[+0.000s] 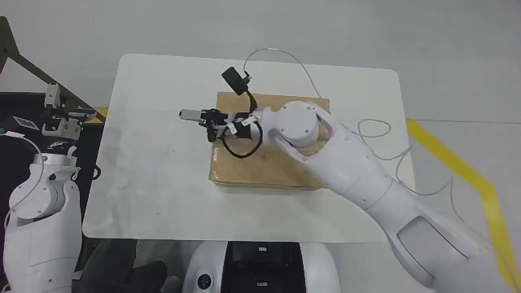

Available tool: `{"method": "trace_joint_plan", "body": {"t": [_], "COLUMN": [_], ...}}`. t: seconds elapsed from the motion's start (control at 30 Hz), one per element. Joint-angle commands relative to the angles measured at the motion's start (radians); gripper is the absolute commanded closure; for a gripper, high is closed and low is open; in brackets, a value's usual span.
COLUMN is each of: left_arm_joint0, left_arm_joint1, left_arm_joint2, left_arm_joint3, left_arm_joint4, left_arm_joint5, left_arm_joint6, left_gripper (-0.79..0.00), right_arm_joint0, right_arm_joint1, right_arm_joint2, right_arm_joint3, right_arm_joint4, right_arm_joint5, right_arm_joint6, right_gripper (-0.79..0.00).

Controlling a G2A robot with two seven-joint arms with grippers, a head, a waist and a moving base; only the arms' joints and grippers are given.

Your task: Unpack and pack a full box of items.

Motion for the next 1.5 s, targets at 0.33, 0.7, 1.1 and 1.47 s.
{"method": "trace_joint_plan", "body": {"t": [0.33,0.7,1.1,1.47], "left_arm_joint0": [0.000,0.000,0.000,0.000], "left_arm_joint1": [0.000,0.000,0.000,0.000], "left_arm_joint2": [0.000,0.000,0.000,0.000], "left_arm_joint3": [0.000,0.000,0.000,0.000], "left_arm_joint4": [0.000,0.000,0.000,0.000], "left_arm_joint5": [0.000,0.000,0.000,0.000], "left_arm_joint6": [0.000,0.000,0.000,0.000], "left_gripper": [-0.785,-0.785,-0.785,-0.785], "right_arm_joint0": [-0.081,-0.193,-0.311,-0.396], "right_arm_joint1": [0.025,0.072,0.116,0.152], "right_arm_joint2": [0.072,0.171,0.283,0.373], "right_arm_joint3": [-0.063,-0.179,-0.294,-0.388], "right_arm_joint4": [-0.066,-0.168,-0.245,-0.316], "right_arm_joint5": [0.051,0.132,0.208,0.279], "right_arm_joint6": [0.002,0.010,0.012,0.039], "right_gripper": [-0.785,-0.785,-0.785,-0.785]}}
